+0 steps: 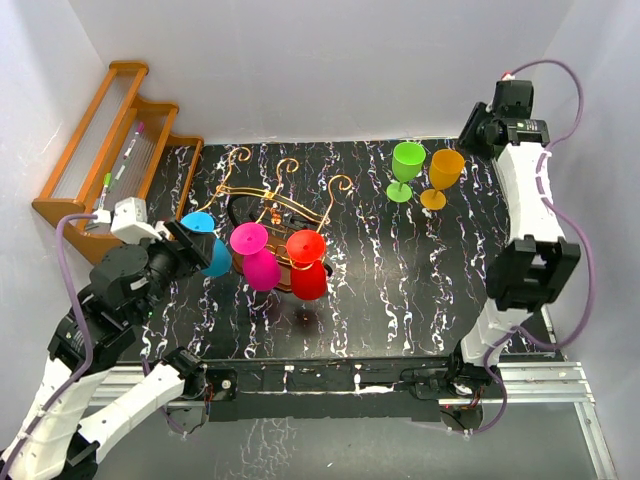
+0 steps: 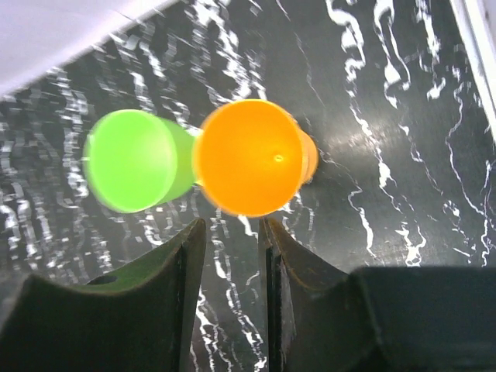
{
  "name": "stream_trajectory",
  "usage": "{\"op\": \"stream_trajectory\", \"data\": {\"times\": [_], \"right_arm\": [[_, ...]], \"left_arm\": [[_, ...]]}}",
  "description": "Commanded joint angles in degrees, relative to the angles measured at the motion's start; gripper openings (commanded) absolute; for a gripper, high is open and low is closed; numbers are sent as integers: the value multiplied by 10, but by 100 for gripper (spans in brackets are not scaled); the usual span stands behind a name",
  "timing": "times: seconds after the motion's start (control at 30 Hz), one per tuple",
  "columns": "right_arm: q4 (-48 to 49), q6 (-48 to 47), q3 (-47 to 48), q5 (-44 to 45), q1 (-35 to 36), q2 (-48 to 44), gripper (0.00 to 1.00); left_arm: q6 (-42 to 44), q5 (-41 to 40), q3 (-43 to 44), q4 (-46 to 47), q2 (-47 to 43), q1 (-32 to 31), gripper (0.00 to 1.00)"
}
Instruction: Take the wine glass off the wine glass rack
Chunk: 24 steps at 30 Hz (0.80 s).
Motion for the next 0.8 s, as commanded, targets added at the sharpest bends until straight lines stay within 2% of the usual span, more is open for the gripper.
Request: {"op": "stream_trajectory", "data": {"times": [0.0, 0.13, 0.23, 0.37, 0.43, 0.5, 0.57, 0.67, 0.77], "right_arm": [[45, -10, 41, -11, 62, -131, 37], [115, -15, -26, -119, 125, -211, 39], [135, -16, -66, -165, 165, -247, 39], [148, -25, -117, -163, 186, -277, 39], [153, -34, -133, -157, 186, -287, 39], [152, -43, -138, -152, 187, -288, 39], [154, -51, -141, -156, 187, -287, 39], [150, -52, -132, -168, 186, -282, 39], [150, -51, -128, -180, 187, -287, 39]], "left_arm": [[-4, 34, -5, 26, 29, 2, 61], [25, 102, 22, 87, 95, 2, 62], [52, 154, 105, 113, 180, 2, 62], [84, 117, 267, 72, 326, 6, 62], [92, 113, 351, 46, 382, 34, 62], [69, 184, 397, 42, 412, 123, 62], [15, 329, 402, 56, 426, 258, 61], [-68, 501, 352, 109, 425, 421, 59], [-126, 603, 274, 157, 386, 541, 57]]}}
